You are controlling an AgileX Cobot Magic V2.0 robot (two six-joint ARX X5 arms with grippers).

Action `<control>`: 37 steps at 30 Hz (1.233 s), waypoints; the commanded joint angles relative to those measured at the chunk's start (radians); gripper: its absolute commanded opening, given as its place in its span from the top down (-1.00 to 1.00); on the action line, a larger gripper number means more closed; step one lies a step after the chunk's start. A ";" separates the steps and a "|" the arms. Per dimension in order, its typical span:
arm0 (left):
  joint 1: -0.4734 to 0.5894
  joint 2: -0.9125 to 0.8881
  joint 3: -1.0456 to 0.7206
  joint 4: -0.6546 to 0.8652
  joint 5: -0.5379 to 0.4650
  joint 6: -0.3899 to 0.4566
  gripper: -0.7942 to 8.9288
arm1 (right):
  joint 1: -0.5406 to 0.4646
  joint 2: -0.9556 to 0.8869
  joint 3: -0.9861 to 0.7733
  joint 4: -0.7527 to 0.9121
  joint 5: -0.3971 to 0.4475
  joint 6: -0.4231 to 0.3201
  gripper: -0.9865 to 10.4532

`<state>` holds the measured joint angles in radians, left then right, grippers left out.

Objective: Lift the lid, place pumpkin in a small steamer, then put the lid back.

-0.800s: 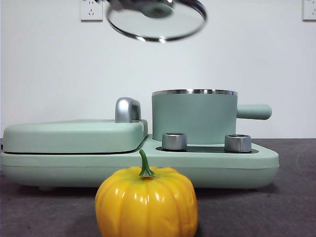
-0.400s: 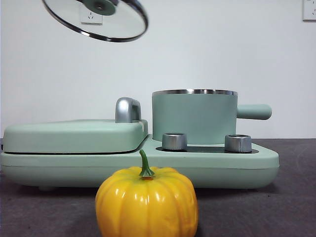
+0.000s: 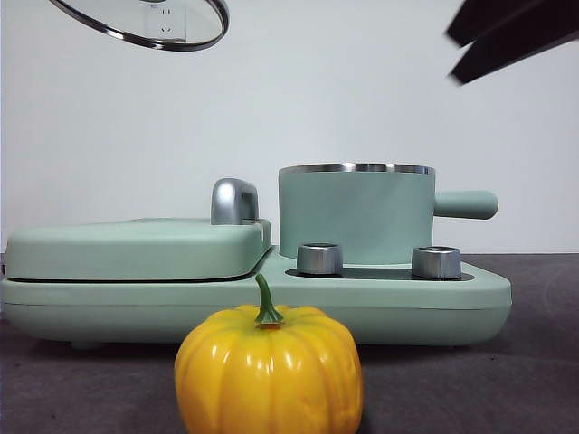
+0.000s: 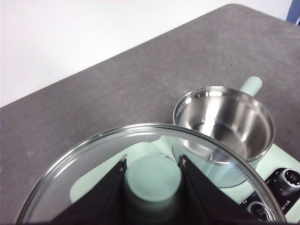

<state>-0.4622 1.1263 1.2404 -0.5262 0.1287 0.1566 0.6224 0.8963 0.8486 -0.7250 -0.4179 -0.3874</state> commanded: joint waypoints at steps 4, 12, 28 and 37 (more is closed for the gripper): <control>0.006 0.004 0.019 0.036 0.000 0.019 0.82 | 0.145 0.133 0.016 0.014 0.009 -0.021 0.05; 0.023 0.004 0.019 0.045 0.000 0.019 0.82 | 0.249 0.254 0.016 0.093 0.026 -0.025 0.05; 0.031 0.004 0.019 0.047 0.001 0.018 0.82 | 0.328 0.473 0.016 0.224 0.086 -0.044 -0.03; 0.037 0.004 0.019 0.048 0.000 0.018 0.82 | 0.344 0.546 0.016 0.245 0.087 -0.047 -0.03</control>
<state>-0.4240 1.1267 1.2404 -0.5125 0.1291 0.1658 0.9524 1.4250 0.8486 -0.4892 -0.3328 -0.4229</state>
